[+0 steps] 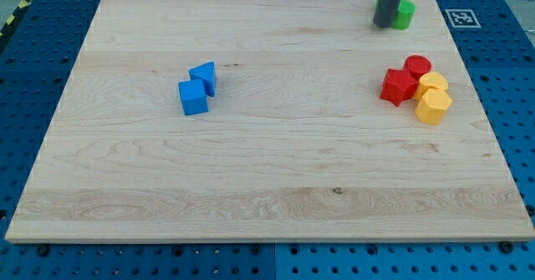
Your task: Move your arm to the top side slightly
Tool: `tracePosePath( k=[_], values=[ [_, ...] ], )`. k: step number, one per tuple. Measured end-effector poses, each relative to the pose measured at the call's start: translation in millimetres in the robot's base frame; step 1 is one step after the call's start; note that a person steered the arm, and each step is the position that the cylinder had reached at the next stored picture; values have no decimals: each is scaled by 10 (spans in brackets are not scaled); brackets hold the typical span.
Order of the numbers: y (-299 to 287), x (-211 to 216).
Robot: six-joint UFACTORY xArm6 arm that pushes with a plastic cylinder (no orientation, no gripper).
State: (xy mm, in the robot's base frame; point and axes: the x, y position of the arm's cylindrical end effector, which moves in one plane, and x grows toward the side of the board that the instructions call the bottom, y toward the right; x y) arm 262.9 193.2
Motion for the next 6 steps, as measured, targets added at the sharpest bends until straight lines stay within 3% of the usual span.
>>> tracePosePath(
  k=[2, 3, 6],
  values=[
    [-186, -14],
    [-630, -165],
    [-706, -194]
  ],
)
